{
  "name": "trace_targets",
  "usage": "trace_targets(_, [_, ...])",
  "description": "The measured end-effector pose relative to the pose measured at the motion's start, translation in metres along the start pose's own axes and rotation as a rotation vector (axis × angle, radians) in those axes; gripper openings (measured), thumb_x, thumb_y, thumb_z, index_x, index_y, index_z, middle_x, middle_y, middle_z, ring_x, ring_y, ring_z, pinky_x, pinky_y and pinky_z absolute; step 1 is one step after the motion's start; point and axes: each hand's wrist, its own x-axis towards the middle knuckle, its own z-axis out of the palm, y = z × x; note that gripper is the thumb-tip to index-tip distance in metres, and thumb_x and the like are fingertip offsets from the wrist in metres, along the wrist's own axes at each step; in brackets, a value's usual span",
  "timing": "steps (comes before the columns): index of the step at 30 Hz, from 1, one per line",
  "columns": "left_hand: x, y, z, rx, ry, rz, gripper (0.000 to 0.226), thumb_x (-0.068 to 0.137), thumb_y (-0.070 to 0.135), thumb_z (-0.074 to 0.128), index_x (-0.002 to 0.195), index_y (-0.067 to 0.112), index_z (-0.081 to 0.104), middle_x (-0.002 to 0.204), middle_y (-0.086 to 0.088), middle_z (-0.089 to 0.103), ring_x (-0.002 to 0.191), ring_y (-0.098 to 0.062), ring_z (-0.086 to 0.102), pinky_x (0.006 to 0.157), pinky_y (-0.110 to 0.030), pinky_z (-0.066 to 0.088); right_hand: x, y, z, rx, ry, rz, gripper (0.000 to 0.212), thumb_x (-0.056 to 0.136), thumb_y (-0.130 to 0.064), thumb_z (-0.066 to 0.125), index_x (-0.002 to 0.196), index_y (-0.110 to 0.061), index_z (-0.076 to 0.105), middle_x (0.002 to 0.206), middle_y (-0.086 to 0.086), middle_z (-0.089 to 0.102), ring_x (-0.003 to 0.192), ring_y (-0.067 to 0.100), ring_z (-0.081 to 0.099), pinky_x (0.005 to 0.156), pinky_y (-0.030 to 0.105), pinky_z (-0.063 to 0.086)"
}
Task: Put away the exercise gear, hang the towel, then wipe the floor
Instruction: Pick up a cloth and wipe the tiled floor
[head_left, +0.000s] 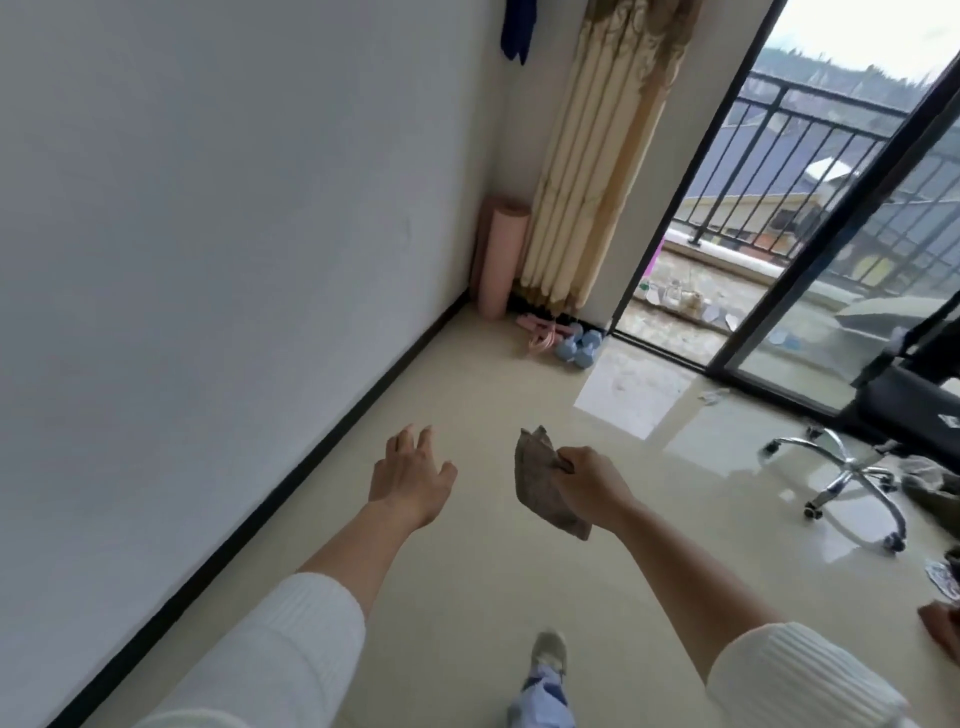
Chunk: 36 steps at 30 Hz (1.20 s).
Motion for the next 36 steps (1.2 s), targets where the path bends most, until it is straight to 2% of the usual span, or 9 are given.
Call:
trace_targets(5, [0.101,0.02,0.03,-0.037,0.031,-0.158,0.059,0.095,0.04,0.036,0.146,0.016,0.021,0.153,-0.008,0.023,0.138,-0.024,0.023,0.106,-0.041,0.032,0.139,0.018,-0.005,-0.075,-0.134,-0.149,0.033,0.09,-0.011,0.044,0.058,-0.014,0.041,0.062,0.006,0.049,0.063,0.024,0.044,0.049,0.028,0.026])
trace_targets(9, [0.166,0.042,0.042,-0.098,0.058,-0.305,0.058,0.096,0.039,0.035,0.146,0.014,0.02,0.152,-0.008,0.023,0.137,-0.025,0.024,0.105,-0.041,0.033,0.246,0.027,-0.015,-0.101,-0.246,-0.218,0.033,0.089,-0.008,0.044,0.057,-0.014,0.036,0.056,0.003,0.043,0.061,0.023,0.041,0.048,0.028,0.023])
trace_targets(11, [0.187,0.048,0.046,-0.122,0.076,-0.367,0.057,0.096,0.038,0.035,0.146,0.014,0.021,0.152,-0.009,0.023,0.137,-0.025,0.024,0.104,-0.041,0.033,0.287,0.028,-0.019,-0.131,-0.291,-0.244,0.034,0.089,-0.008,0.044,0.057,-0.015,0.036,0.06,0.005,0.045,0.065,0.025,0.042,0.049,0.029,0.024])
trace_targets(15, [0.211,0.048,0.057,-0.141,0.094,-0.493,0.055,0.096,0.037,0.033,0.145,0.013,0.021,0.154,-0.011,0.02,0.14,-0.026,0.02,0.107,-0.041,0.032,0.343,0.03,-0.017,-0.184,-0.393,-0.288,0.026,0.09,-0.011,0.044,0.064,-0.012,0.044,0.07,0.01,0.053,0.067,0.026,0.046,0.053,0.031,0.028])
trace_targets(18, [0.231,0.048,0.07,-0.139,0.089,-0.565,0.055,0.097,0.036,0.033,0.145,0.012,0.02,0.155,-0.011,0.018,0.141,-0.026,0.018,0.107,-0.04,0.031,0.372,0.036,-0.005,-0.166,-0.445,-0.305,0.02,0.09,-0.011,0.043,0.071,-0.008,0.048,0.067,0.008,0.051,0.067,0.025,0.045,0.051,0.031,0.027])
trace_targets(22, [0.27,0.06,0.089,-0.171,0.096,-0.647,0.057,0.097,0.036,0.034,0.146,0.012,0.019,0.156,-0.012,0.016,0.141,-0.028,0.018,0.108,-0.043,0.032,0.415,0.043,0.009,-0.137,-0.515,-0.334,0.029,0.09,-0.01,0.043,0.061,-0.013,0.04,0.06,0.001,0.044,0.06,0.021,0.041,0.05,0.029,0.026])
trace_targets(26, [0.327,0.081,0.113,-0.203,0.137,-0.702,0.057,0.098,0.036,0.035,0.147,0.013,0.018,0.157,-0.012,0.012,0.144,-0.029,0.013,0.112,-0.042,0.027,0.475,0.054,0.02,-0.17,-0.587,-0.412,0.028,0.091,-0.012,0.042,0.063,-0.015,0.043,0.065,0.004,0.05,0.067,0.025,0.046,0.049,0.028,0.028])
trace_targets(32, [0.44,0.092,0.188,-0.273,0.237,-0.966,0.056,0.097,0.034,0.037,0.146,0.011,0.022,0.156,-0.015,0.016,0.143,-0.03,0.016,0.111,-0.042,0.029,0.61,0.099,0.057,-0.27,-0.775,-0.549,0.021,0.091,-0.017,0.04,0.073,-0.012,0.049,0.063,0.0,0.048,0.063,0.02,0.046,0.052,0.029,0.031])
trace_targets(36, [0.512,0.098,0.27,-0.369,0.252,-1.084,0.056,0.096,0.033,0.039,0.146,0.011,0.024,0.156,-0.015,0.017,0.143,-0.03,0.017,0.11,-0.042,0.027,0.695,0.146,0.104,-0.338,-0.855,-0.598,0.026,0.094,-0.021,0.04,0.069,-0.015,0.046,0.061,0.0,0.048,0.055,0.015,0.044,0.049,0.025,0.031])
